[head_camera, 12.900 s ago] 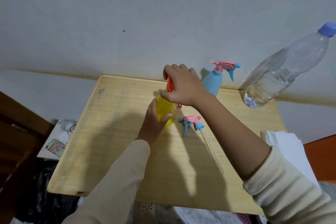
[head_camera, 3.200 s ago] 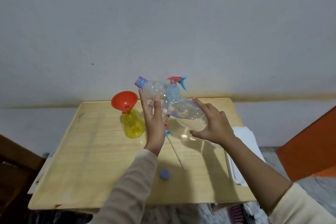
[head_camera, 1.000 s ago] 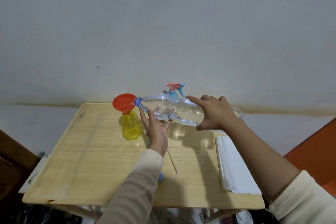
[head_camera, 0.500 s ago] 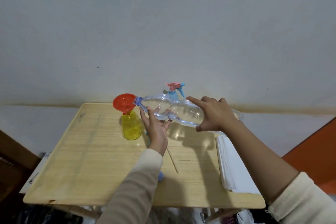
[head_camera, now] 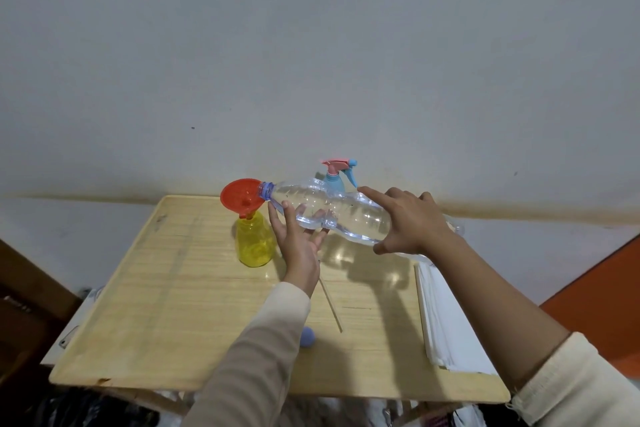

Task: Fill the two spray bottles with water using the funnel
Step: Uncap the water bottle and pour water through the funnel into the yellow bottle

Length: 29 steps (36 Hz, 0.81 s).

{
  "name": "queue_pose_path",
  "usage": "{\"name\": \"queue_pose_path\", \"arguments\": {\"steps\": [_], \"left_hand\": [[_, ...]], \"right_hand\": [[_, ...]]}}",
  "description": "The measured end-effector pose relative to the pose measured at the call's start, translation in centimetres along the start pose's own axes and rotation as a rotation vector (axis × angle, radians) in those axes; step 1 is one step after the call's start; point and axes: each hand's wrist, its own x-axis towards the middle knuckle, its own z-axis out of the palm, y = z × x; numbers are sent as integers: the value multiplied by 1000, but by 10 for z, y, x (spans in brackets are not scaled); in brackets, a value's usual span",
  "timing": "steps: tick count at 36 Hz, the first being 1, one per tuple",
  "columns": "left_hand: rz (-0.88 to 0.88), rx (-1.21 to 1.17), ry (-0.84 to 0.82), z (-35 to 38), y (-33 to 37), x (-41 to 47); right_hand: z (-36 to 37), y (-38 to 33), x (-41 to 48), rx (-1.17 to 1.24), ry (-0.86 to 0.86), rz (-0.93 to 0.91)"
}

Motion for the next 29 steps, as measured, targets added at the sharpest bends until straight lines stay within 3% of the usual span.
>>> {"name": "queue_pose_path", "arguments": {"steps": [9,16,25,29], "left_hand": [[38,73,-29,-5,6,-2],[192,196,-83,2,16,-5],[367,429,-413,40,20,-24],[425,552,-549,54,10,-33]], "right_hand": [[27,-3,-5,154,9,44],[53,-6,-15,397,62,83],[93,-6,-31,888,292,182],[108,-6,-37,1000,346,262]]}}
